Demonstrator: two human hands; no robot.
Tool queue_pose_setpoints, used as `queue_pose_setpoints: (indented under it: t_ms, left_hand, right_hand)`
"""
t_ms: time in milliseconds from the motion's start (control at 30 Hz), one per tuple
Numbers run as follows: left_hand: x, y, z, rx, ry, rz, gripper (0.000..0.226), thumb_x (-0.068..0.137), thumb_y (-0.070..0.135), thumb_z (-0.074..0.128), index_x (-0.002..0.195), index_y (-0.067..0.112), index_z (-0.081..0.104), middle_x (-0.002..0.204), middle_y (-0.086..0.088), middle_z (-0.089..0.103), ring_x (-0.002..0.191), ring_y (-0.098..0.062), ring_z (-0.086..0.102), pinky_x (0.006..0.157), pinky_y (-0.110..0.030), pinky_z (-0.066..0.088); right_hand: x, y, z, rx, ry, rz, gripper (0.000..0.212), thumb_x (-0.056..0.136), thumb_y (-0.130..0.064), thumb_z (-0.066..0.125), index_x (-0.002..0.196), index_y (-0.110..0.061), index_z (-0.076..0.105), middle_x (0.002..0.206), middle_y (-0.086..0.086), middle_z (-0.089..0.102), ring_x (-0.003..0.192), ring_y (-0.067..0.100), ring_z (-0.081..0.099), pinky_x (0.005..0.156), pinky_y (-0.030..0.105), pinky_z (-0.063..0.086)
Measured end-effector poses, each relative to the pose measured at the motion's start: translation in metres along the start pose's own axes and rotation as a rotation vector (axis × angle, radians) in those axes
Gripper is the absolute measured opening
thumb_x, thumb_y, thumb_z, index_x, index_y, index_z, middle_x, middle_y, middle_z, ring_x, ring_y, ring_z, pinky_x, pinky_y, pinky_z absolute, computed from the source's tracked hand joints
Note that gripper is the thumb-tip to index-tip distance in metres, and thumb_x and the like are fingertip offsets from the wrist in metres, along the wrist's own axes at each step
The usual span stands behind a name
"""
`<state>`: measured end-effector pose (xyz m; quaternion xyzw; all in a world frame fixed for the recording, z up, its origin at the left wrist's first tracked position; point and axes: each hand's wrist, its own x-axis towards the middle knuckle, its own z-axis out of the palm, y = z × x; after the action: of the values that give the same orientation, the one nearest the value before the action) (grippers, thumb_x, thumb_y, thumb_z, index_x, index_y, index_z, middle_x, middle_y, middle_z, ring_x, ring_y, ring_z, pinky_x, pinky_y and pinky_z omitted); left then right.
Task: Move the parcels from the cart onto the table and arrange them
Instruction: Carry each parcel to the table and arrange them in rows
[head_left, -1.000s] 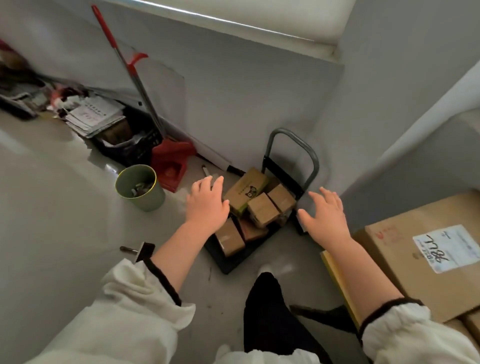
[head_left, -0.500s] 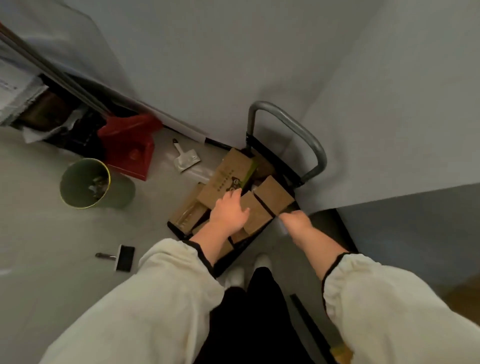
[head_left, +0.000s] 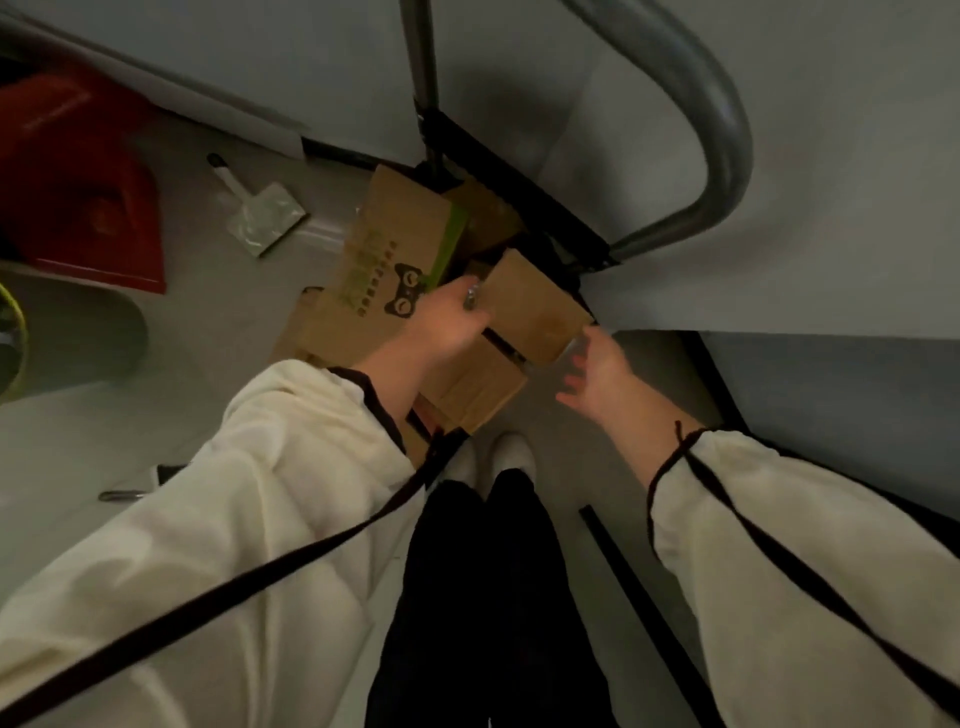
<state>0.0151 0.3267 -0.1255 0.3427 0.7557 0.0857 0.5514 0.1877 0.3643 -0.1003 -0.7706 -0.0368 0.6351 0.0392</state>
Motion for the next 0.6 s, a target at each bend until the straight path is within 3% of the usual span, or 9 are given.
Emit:
queue_pose_setpoints:
  t_ms: [67, 167, 300, 500, 600]
  left_hand:
    - [0.01, 0.003, 0.008, -0.006, -0.036, 0.0, 0.065, 0.09, 0.042, 0.051, 0.147, 0.024, 0.027, 0.145, -0.006, 0.04, 0.13, -0.026, 0.04, 0.101, -0.027, 0.033]
    - [0.014, 0.007, 0.017, -0.016, -0.058, -0.047, 0.07, 0.084, 0.042, 0.051, 0.147, 0.026, 0.025, 0.143, -0.007, 0.041, 0.13, -0.029, 0.038, 0.11, -0.046, 0.028]
    - [-0.007, 0.019, 0.006, 0.01, 0.021, -0.045, 0.064, 0.085, 0.04, 0.052, 0.144, 0.029, 0.031, 0.142, -0.004, 0.042, 0.133, -0.028, 0.034, 0.111, -0.055, 0.017]
    - [-0.083, 0.051, -0.055, -0.202, 0.133, 0.035, 0.059, 0.087, 0.038, 0.054, 0.142, 0.023, 0.037, 0.144, -0.005, 0.041, 0.131, -0.022, 0.039, 0.109, -0.045, 0.031]
    - [-0.146, 0.076, -0.097, -0.353, 0.257, 0.085, 0.045, 0.09, 0.031, 0.055, 0.133, 0.02, 0.047, 0.126, 0.003, 0.054, 0.11, -0.012, 0.051, 0.09, -0.03, 0.044]
  right_hand:
    - [0.009, -0.002, 0.0, 0.041, -0.059, -0.007, 0.056, 0.096, -0.045, 0.041, 0.146, -0.022, 0.031, 0.151, 0.003, 0.034, 0.137, 0.024, 0.03, 0.11, 0.044, 0.023]
    - [0.008, -0.001, -0.001, 0.026, -0.128, -0.025, 0.058, 0.096, -0.047, 0.037, 0.148, -0.023, 0.027, 0.154, 0.0, 0.028, 0.142, 0.022, 0.02, 0.114, 0.046, 0.01]
    - [-0.016, -0.005, -0.002, 0.009, -0.117, -0.083, 0.057, 0.095, -0.047, 0.04, 0.146, -0.023, 0.031, 0.152, 0.001, 0.032, 0.141, 0.021, 0.023, 0.114, 0.046, 0.011]
    - [-0.11, -0.02, 0.012, 0.172, -0.145, -0.19, 0.046, 0.098, -0.037, 0.038, 0.136, -0.013, 0.046, 0.138, 0.009, 0.048, 0.124, 0.026, 0.046, 0.099, 0.039, 0.036]
    - [-0.176, -0.03, 0.018, 0.205, -0.199, -0.263, 0.048, 0.099, -0.036, 0.036, 0.137, -0.008, 0.043, 0.142, 0.012, 0.044, 0.129, 0.028, 0.043, 0.096, 0.036, 0.038]
